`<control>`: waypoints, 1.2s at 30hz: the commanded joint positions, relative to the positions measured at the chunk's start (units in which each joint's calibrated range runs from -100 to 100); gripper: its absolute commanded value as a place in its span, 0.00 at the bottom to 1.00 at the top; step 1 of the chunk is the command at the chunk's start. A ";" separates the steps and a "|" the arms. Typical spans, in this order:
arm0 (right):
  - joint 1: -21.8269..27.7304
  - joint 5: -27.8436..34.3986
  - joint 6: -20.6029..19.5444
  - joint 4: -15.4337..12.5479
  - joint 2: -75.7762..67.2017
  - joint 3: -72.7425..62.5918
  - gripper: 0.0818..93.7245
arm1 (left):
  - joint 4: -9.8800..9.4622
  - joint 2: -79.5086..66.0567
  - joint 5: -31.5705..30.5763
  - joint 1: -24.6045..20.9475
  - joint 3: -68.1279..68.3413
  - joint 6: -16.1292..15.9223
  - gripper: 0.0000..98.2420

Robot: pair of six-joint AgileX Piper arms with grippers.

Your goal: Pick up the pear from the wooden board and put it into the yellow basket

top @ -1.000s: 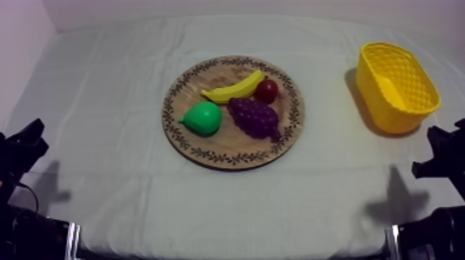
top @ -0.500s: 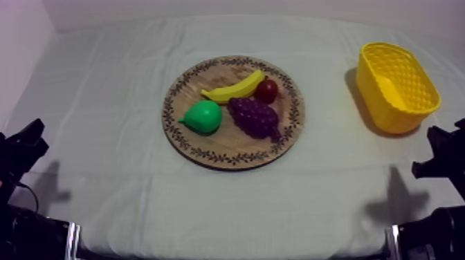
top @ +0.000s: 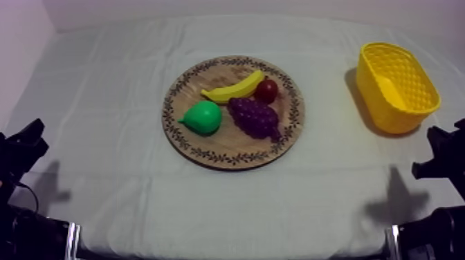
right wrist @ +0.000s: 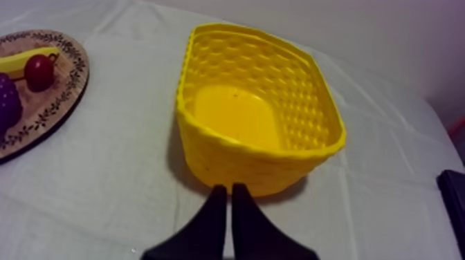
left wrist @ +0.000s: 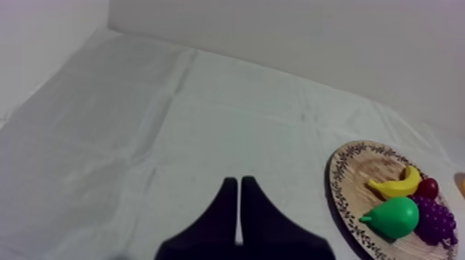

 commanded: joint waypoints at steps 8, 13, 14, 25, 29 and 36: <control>-3.01 -1.38 5.01 -1.45 11.72 -9.43 0.01 | 0.02 0.00 -0.01 -0.01 0.05 0.02 0.00; -3.60 1.02 8.81 -5.20 26.71 -24.27 0.01 | 0.02 0.00 -0.01 -0.01 0.05 0.02 0.00; -3.47 2.00 9.78 -6.31 29.42 -27.44 0.01 | 0.02 0.00 -0.01 -0.01 0.05 0.02 0.00; -2.85 19.06 16.85 -15.73 52.89 -62.57 0.01 | 0.02 0.00 -0.01 -0.01 0.05 0.02 0.00; -3.40 24.84 17.22 -17.09 60.09 -73.76 0.01 | 0.02 0.00 -0.01 -0.01 0.05 0.00 0.00; -7.69 31.59 16.86 -18.06 68.80 -86.71 0.01 | 0.02 0.00 -0.01 -0.01 0.05 0.02 0.00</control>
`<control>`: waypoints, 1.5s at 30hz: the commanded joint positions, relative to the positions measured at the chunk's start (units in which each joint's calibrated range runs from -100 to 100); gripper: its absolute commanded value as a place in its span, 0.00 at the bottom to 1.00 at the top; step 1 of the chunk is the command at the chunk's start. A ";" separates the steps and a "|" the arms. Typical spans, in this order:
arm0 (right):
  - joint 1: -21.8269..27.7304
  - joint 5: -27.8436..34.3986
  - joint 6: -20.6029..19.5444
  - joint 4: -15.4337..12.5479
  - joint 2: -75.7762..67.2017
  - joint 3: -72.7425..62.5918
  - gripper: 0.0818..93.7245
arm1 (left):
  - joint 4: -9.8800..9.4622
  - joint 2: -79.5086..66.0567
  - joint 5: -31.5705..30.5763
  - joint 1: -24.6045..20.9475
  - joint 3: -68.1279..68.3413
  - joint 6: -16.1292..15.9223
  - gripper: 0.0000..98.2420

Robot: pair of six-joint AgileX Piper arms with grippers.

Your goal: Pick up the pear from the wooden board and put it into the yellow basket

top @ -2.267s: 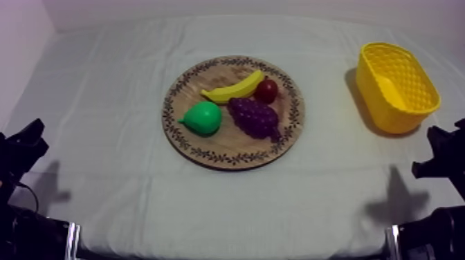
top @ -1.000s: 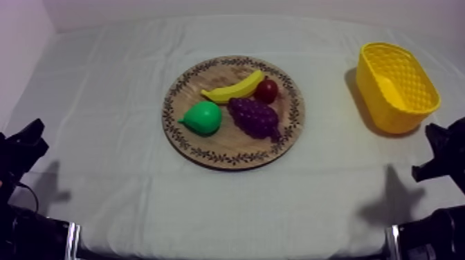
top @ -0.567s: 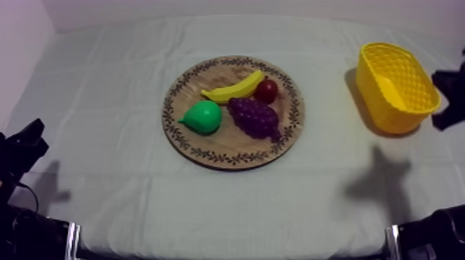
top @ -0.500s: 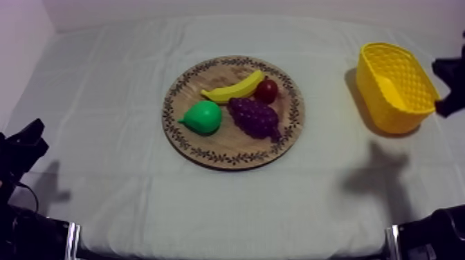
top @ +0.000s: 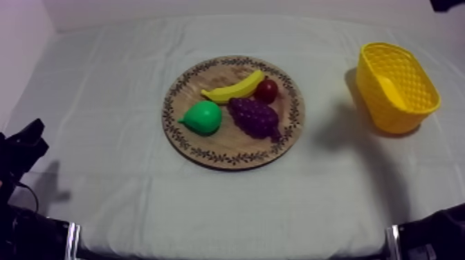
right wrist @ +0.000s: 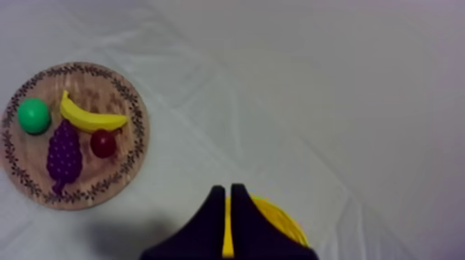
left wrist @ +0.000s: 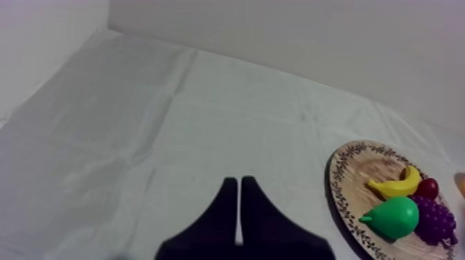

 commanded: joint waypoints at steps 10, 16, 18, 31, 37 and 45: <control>-14.36 5.70 -1.08 0.47 9.52 -13.33 0.01 | 0.02 0.00 -0.01 -0.01 0.05 0.02 0.00; -20.51 6.53 -1.72 0.44 15.05 -15.95 0.01 | 0.02 0.00 -0.01 -0.01 0.05 0.02 0.00; -21.94 6.90 -1.78 0.49 16.79 -16.34 0.01 | 0.02 0.00 -0.01 -0.01 0.05 0.02 0.00; -26.69 8.71 -0.76 2.81 27.82 -17.14 0.01 | 0.02 0.00 -0.01 -0.01 0.05 0.02 0.00; -27.76 12.02 -0.68 4.82 33.08 -20.77 0.01 | 0.02 0.00 -0.01 -0.01 0.05 0.02 0.00; -29.49 12.88 -1.55 7.45 37.06 -24.45 0.01 | 0.02 0.00 -0.01 -0.01 0.05 0.02 0.00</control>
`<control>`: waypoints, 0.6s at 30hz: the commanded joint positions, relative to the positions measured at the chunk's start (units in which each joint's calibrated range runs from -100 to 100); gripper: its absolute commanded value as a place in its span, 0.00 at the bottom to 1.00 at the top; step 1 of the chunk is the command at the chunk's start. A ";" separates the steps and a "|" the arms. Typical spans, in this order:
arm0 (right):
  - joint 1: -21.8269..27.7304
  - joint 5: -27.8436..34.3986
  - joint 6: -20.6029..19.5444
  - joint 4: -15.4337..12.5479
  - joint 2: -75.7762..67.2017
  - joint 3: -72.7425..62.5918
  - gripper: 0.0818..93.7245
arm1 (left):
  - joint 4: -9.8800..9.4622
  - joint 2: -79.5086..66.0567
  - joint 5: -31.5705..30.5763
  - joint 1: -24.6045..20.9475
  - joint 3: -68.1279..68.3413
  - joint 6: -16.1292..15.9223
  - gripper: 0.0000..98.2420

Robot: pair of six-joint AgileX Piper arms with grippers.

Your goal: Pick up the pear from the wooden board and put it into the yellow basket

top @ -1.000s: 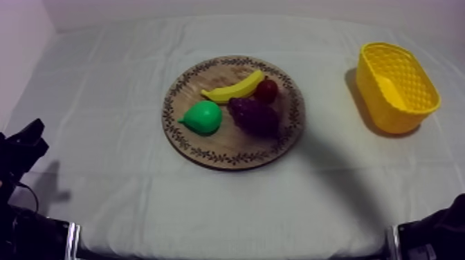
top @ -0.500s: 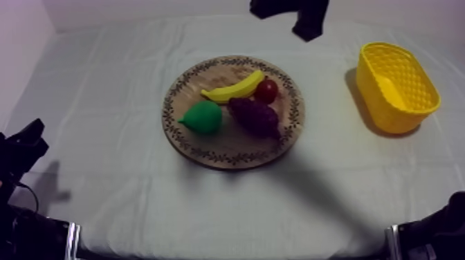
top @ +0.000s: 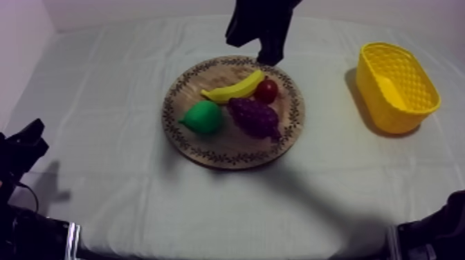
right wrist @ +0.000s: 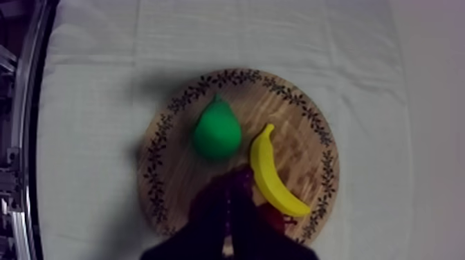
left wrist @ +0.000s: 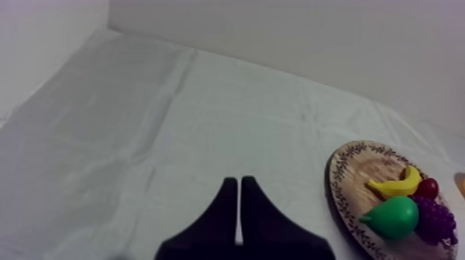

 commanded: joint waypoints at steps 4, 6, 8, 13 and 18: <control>-1.13 -2.07 -2.01 2.12 0.58 0.36 0.05 | 0.02 0.00 -0.01 -0.01 0.05 0.02 0.00; -1.36 -3.53 -2.38 2.54 -0.04 1.66 0.16 | 0.02 0.00 -0.01 -0.01 0.05 0.02 0.00; -1.40 -3.76 -2.22 2.54 -0.57 2.43 0.31 | 0.02 0.00 -0.01 -0.01 0.05 0.02 0.00; -1.49 -0.14 -1.99 3.37 0.62 1.09 0.71 | 0.02 0.00 -0.01 -0.01 0.05 -0.01 0.00; -1.53 2.86 -1.91 4.35 3.29 -0.56 0.92 | 0.02 0.00 -0.01 -0.01 0.05 0.01 0.00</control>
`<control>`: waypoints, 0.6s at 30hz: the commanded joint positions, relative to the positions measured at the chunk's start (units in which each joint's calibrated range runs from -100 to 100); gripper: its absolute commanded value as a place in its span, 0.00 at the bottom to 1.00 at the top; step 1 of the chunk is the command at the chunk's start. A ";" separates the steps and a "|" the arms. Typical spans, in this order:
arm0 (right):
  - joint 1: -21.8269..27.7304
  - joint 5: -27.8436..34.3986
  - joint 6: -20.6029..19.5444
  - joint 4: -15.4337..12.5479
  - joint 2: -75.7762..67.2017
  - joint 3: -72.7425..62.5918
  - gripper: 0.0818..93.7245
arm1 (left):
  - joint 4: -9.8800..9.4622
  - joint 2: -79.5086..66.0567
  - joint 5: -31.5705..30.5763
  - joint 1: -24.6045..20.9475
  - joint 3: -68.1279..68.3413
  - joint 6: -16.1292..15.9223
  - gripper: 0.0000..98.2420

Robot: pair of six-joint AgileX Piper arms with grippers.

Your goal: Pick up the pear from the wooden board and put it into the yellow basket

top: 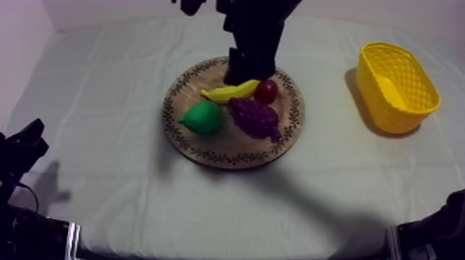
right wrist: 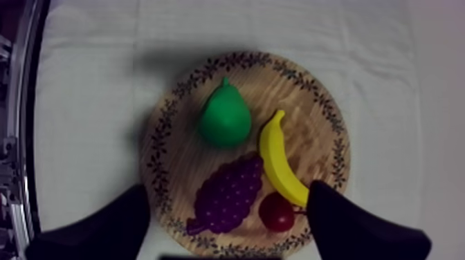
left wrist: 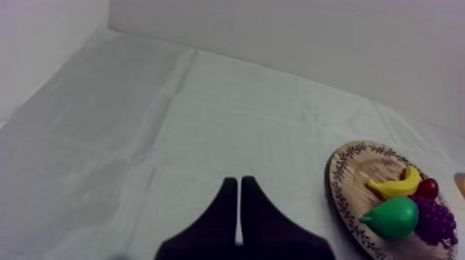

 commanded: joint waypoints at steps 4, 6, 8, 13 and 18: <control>0.13 0.87 0.59 -0.12 1.69 -0.57 0.95 | 0.02 0.00 -0.01 -0.01 0.05 0.02 0.00; 0.10 0.68 0.68 -0.15 2.63 -0.77 0.95 | 0.02 0.00 -0.01 -0.01 0.05 0.02 0.00; 0.07 0.35 0.74 -0.21 3.77 -0.98 0.96 | 0.02 0.00 -0.01 -0.01 0.05 0.02 0.00; -0.05 -0.94 0.75 -0.57 7.13 -1.45 0.96 | 0.02 0.00 -0.01 -0.01 0.05 0.02 0.00; -0.38 -3.02 0.50 -0.82 10.36 -1.27 0.95 | 0.02 0.00 -0.01 -0.01 0.05 0.02 0.00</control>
